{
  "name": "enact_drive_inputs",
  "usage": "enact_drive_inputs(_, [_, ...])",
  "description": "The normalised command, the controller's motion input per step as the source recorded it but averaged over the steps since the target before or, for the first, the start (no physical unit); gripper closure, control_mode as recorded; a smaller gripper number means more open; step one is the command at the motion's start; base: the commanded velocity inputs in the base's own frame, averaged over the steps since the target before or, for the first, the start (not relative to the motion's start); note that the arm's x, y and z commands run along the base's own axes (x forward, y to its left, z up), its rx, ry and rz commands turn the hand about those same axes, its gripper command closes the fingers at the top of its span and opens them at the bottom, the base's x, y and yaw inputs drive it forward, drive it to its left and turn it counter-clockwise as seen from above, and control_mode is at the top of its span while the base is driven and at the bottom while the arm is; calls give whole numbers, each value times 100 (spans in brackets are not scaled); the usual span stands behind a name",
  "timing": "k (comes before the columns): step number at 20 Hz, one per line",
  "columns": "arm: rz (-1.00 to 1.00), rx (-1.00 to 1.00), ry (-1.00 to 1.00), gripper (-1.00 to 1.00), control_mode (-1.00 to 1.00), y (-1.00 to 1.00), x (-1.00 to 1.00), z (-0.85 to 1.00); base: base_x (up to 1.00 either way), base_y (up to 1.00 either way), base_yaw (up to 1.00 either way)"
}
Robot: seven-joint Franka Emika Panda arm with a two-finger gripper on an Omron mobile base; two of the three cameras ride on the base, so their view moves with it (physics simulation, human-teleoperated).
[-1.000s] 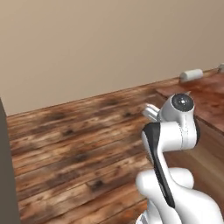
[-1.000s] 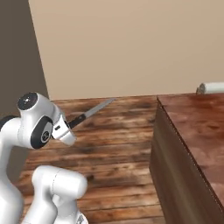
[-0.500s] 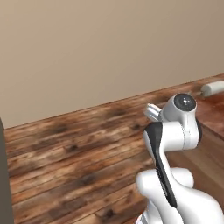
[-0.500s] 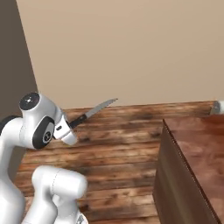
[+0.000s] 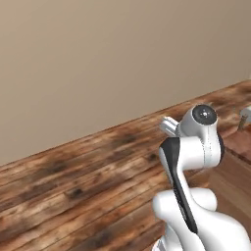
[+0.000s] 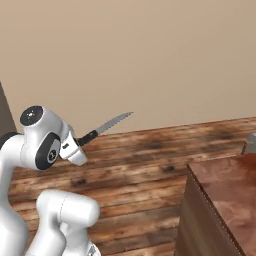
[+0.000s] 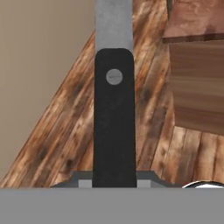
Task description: Pick up the knife from the drawer and place it on the cutting board. Then place the meat from the plate to the cutting board.
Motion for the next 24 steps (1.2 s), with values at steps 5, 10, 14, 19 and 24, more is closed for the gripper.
enact_drive_inputs(5, [0, 0, 0, 100, 100, 0, 0, 0, 100, 0, -36])
enact_drive_inputs(10, [0, 0, 0, 100, 100, 0, 0, 0, 100, 0, -38])
enact_drive_inputs(14, [0, 0, 0, 100, 100, 0, 0, 0, 100, 0, -39])
enact_drive_inputs(19, [0, 0, 0, 100, 100, 0, 0, 0, 100, 0, -40])
enact_drive_inputs(24, [0, 0, 0, 100, 100, 0, 0, 0, 100, 0, -44])
